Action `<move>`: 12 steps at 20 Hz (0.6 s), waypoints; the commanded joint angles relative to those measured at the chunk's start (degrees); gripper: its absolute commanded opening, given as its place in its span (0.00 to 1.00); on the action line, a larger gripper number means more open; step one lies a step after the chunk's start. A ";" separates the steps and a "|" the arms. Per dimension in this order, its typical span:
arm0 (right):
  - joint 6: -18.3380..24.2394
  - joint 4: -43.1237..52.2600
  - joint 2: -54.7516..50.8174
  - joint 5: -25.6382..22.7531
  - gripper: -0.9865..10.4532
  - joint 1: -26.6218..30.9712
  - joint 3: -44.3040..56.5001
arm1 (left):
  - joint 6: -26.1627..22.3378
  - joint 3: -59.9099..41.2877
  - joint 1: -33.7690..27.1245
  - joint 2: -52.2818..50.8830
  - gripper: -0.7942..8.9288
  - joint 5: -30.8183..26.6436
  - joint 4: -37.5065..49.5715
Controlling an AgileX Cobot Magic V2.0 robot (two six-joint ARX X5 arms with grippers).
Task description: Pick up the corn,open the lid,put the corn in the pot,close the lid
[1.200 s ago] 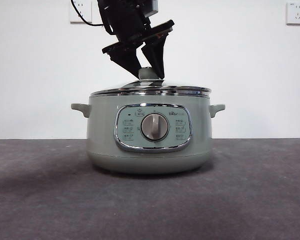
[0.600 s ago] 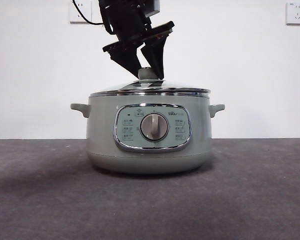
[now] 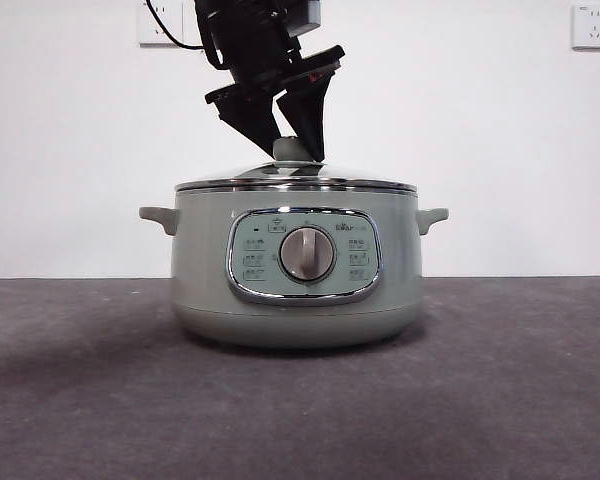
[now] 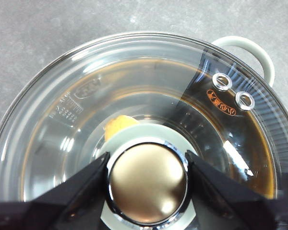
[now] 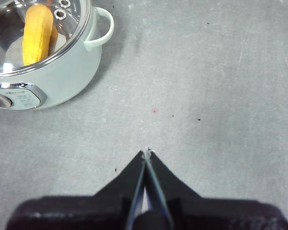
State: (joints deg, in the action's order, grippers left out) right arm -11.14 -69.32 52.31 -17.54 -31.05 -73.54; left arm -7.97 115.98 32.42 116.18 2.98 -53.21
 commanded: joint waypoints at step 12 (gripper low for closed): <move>-0.22 0.37 0.02 0.09 0.08 0.00 0.77 | 1.88 19.93 -0.04 1.77 0.76 -1.51 -9.81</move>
State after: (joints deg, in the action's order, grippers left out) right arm -11.16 -69.32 52.31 -17.56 -31.05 -73.52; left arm -6.74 136.00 32.27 118.02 1.56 -63.02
